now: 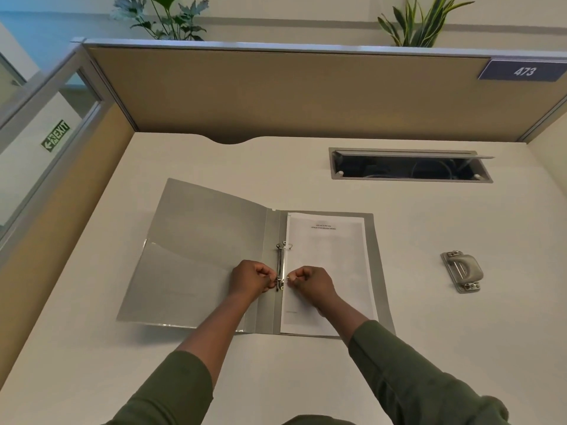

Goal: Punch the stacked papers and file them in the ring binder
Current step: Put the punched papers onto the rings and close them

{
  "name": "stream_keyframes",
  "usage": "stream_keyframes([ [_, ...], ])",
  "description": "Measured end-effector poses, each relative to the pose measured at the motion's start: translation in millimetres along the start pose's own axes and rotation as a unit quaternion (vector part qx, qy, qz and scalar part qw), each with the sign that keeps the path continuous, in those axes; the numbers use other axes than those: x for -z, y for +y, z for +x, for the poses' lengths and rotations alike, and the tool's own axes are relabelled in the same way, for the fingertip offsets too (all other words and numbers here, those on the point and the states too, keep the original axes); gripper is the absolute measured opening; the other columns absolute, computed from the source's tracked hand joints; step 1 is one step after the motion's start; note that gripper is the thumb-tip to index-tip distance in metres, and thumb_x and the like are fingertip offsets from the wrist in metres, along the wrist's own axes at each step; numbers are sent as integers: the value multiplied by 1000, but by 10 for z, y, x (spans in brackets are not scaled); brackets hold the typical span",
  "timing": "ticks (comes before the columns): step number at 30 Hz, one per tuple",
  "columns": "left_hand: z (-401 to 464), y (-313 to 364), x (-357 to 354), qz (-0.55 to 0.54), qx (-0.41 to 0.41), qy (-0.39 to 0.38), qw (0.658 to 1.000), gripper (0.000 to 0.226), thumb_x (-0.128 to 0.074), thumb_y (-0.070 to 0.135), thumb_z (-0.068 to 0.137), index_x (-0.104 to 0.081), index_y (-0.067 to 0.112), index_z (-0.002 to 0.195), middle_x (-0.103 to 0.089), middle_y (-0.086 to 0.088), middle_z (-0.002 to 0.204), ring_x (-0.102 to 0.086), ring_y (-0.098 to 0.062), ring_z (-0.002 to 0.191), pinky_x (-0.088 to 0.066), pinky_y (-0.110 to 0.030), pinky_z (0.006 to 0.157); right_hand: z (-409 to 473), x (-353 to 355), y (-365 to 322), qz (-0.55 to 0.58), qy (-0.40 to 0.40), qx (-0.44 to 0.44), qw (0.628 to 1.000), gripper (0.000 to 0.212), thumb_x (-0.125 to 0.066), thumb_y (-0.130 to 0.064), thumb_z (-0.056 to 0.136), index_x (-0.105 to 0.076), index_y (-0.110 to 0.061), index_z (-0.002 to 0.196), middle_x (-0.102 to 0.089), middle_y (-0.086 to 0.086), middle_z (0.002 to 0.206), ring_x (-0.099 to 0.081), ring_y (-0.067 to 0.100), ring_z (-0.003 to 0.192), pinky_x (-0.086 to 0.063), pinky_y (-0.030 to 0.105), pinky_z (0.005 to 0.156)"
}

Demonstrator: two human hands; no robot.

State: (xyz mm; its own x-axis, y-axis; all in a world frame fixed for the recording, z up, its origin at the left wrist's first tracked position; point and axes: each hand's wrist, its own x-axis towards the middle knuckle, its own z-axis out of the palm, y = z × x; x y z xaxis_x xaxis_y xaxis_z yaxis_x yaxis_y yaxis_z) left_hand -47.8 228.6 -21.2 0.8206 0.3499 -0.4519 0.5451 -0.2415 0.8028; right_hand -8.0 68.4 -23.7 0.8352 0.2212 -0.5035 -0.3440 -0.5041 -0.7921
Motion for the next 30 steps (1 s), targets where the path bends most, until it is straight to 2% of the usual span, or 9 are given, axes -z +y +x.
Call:
stream_keyframes([
  [7, -6, 38, -20, 11, 21, 12, 1000, 31, -67, -8, 71, -71, 17, 53, -72, -12, 62, -73, -29, 67, -62, -39, 69, 4, -11, -36, 16, -2, -26, 1000, 22, -67, -9, 84, -70, -24, 68, -70, -9, 77, -63, 11, 78, -48, 19, 70],
  [10, -30, 94, -24, 21, 31, 10, 999, 20, -73, -1, 76, -71, 14, 63, -72, -10, 63, -72, -24, 63, -62, -38, 68, 34, 20, -81, 4, -19, -55, 998, 13, -66, -15, 87, -74, -16, 77, -70, -4, 79, -61, 15, 81, -46, 23, 70],
  [13, -48, 144, -35, 19, 38, 22, 999, 12, -75, 3, 77, -68, 10, 71, -71, -13, 68, -70, -22, 61, -61, -36, 65, 62, 29, -217, -66, 18, -23, 997, 26, -59, -19, 92, -74, 2, 89, -73, 8, 91, -63, 21, 83, -41, 23, 69],
  [15, -59, 167, -42, 27, 37, 29, 999, 9, -76, 3, 76, -68, 8, 76, -72, -15, 72, -70, -24, 62, -61, -36, 63, 81, -19, -316, -94, 26, -3, 995, 27, -54, -14, 91, -71, 6, 85, -74, 16, 94, -65, 25, 82, -42, 24, 68],
  [17, -55, 167, -49, 48, 25, 36, 998, 11, -76, 3, 74, -69, 7, 81, -72, -14, 74, -71, -25, 66, -61, -37, 65, 138, -98, -381, -119, 13, -14, 993, 26, -54, -12, 89, -69, 7, 78, -72, 19, 84, -59, 20, 69, -42, 25, 63],
  [21, -60, 201, -74, 109, -18, 46, 993, 12, -73, 2, 71, -72, 9, 81, -71, -8, 71, -70, -24, 70, -59, -39, 69, 222, -201, -493, -120, -6, -72, 990, 19, -61, -14, 81, -51, -8, 66, -50, 5, 61, -45, 14, 55, -33, 23, 47],
  [25, -115, 277, -99, 128, -32, 44, 990, 17, -70, 0, 74, -71, 11, 86, -70, -2, 73, -66, -18, 74, -54, -26, 71, 250, -197, -510, -71, -19, -115, 991, 21, -64, -15, 78, -46, -13, 66, -49, 3, 65, -48, 16, 61, -32, 23, 49],
  [28, -119, 285, -112, 119, -46, 53, 990, 23, -68, -2, 72, -72, 16, 85, -73, 1, 75, -68, -13, 70, -57, -27, 68, 277, -177, -466, -49, -30, -104, 993, 28, -62, -23, 82, -47, -13, 60, -50, 4, 62, -49, 18, 61, -34, 25, 55],
  [30, -124, 295, -109, 100, -54, 52, 992, 28, -68, -4, 72, -74, 17, 90, -71, 5, 72, -64, -3, 64, -53, -15, 61, 272, -153, -439, -38, -34, -79, 996, 39, -59, -24, 86, -42, -16, 51, -44, 0, 54, -43, 16, 55, -32, 26, 55],
])
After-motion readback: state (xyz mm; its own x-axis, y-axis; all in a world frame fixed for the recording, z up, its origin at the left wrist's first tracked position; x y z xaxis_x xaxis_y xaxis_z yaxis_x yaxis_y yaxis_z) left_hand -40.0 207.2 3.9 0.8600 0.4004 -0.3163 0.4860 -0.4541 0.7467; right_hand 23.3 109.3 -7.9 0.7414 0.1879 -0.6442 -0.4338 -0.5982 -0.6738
